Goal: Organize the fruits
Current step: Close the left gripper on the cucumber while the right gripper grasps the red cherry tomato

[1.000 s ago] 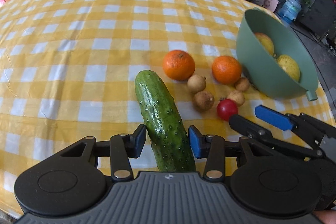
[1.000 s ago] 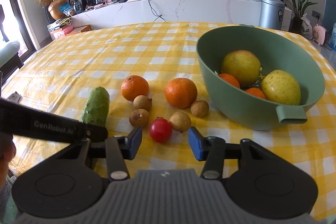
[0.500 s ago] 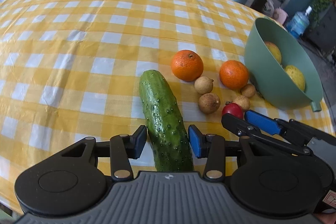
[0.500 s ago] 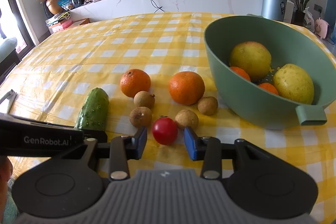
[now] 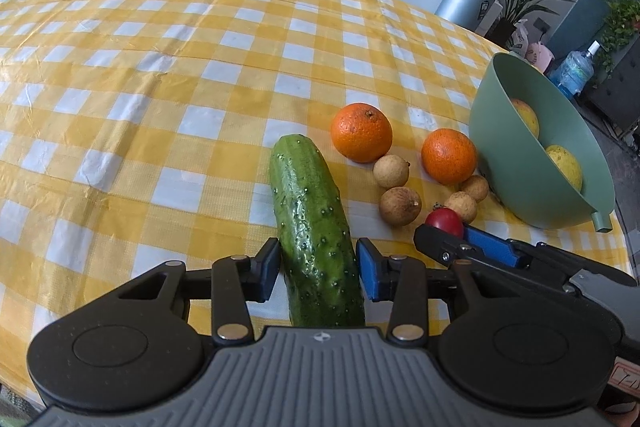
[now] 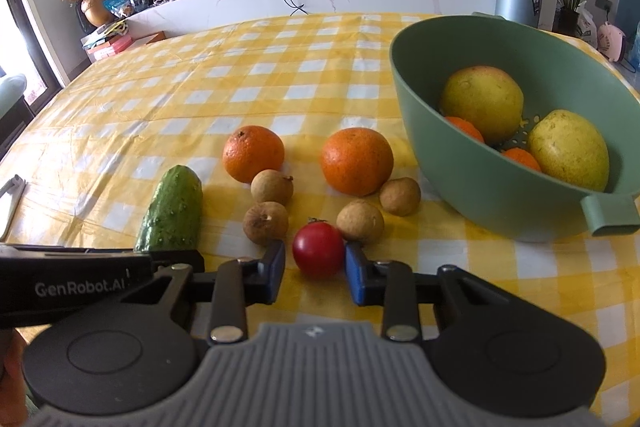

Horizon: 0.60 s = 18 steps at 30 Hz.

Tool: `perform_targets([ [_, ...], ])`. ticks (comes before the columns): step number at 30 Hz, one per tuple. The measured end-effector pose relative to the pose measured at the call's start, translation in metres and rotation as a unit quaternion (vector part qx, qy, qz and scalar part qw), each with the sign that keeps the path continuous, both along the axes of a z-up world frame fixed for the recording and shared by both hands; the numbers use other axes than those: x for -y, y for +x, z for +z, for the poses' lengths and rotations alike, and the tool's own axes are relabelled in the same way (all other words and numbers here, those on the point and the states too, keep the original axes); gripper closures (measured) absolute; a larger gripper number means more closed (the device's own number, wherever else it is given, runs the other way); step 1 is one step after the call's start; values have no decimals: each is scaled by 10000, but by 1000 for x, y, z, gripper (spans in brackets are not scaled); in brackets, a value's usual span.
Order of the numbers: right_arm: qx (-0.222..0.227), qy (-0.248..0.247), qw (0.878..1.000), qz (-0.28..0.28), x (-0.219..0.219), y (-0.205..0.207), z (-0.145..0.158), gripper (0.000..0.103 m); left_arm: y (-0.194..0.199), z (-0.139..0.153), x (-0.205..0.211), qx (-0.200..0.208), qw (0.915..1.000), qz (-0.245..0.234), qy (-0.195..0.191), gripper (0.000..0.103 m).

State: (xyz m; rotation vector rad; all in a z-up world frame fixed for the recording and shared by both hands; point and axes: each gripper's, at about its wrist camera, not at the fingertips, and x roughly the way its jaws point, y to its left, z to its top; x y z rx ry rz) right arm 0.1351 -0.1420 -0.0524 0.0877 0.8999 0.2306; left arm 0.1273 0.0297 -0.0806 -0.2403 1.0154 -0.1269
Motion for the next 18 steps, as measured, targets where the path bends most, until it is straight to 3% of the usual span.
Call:
perform_targets([
  [18, 193, 143, 9997, 16, 4, -11, 8, 80, -5, 8, 3, 83, 9998, 25, 183, 61],
])
